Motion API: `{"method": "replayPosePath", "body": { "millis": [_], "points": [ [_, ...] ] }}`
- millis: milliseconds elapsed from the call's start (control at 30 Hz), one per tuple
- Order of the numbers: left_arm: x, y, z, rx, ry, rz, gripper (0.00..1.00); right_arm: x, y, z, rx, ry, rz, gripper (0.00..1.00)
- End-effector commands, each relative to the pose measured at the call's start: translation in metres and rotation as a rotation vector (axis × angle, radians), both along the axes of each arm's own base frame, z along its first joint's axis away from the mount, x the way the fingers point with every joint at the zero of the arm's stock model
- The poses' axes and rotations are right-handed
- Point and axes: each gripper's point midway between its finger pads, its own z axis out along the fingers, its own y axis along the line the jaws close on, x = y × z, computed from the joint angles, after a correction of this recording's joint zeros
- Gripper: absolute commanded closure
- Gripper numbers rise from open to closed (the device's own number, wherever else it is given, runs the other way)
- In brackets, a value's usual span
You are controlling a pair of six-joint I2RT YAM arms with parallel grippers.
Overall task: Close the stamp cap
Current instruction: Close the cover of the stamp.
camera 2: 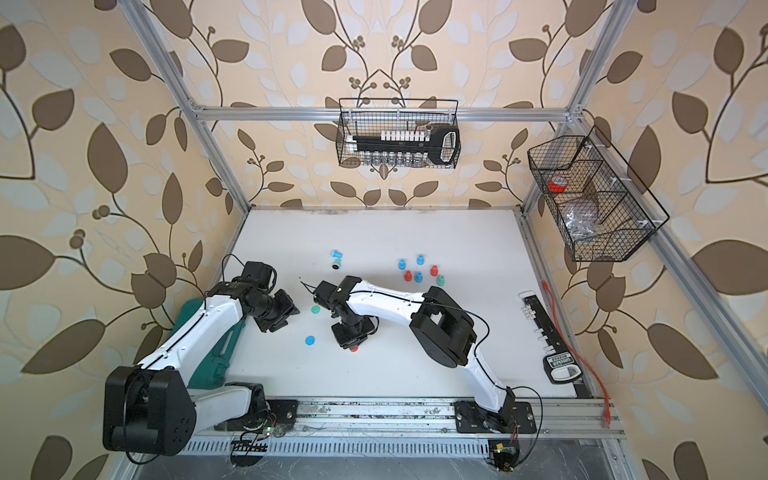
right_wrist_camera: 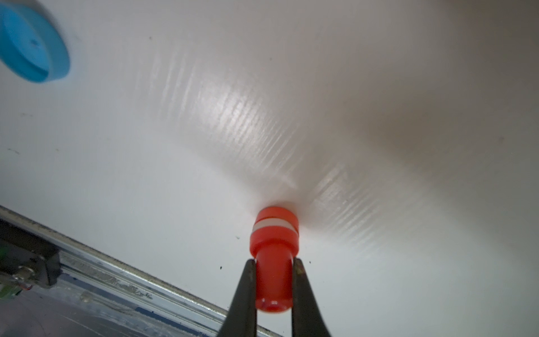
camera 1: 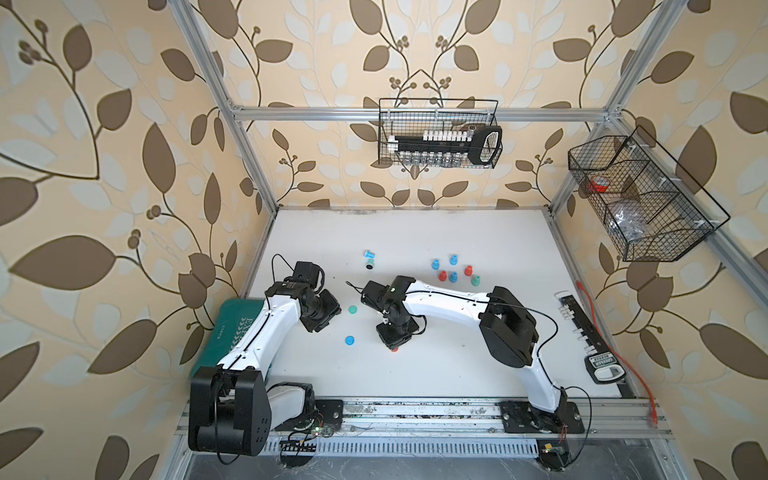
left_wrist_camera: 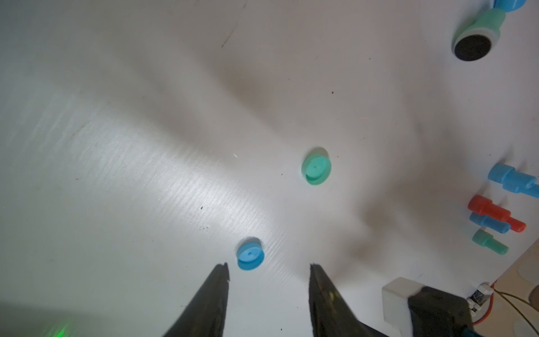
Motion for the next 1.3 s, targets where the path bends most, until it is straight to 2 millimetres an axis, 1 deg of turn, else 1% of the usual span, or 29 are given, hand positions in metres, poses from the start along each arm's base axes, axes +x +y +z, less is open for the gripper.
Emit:
{"method": "replayPosePath", "body": {
  "millis": [0, 300, 633, 767, 900, 1267],
  "points": [
    [0.003, 0.002, 0.002, -0.005, -0.014, -0.009, 0.53, -0.001, -0.007, -0.012, -0.039, 0.013, 0.013, 0.97],
    [0.003, 0.002, 0.001, -0.006, -0.014, -0.005, 0.53, -0.006, -0.016, -0.010, -0.071, 0.023, 0.027, 0.97],
    [0.003, 0.002, 0.002, -0.007, -0.016, -0.003, 0.54, -0.011, -0.030, -0.013, -0.173, 0.063, 0.074, 0.97],
    [0.002, 0.002, 0.002, -0.007, -0.016, -0.003, 0.54, -0.010, -0.031, -0.013, -0.192, 0.065, 0.087, 0.97],
    [0.003, 0.003, 0.002, -0.007, -0.016, -0.001, 0.54, -0.013, -0.030, -0.018, -0.203, 0.081, 0.093, 0.97],
    [0.002, 0.003, 0.004, -0.005, -0.017, -0.003, 0.54, -0.013, -0.023, -0.032, -0.224, 0.070, 0.073, 0.97]
  ]
}}
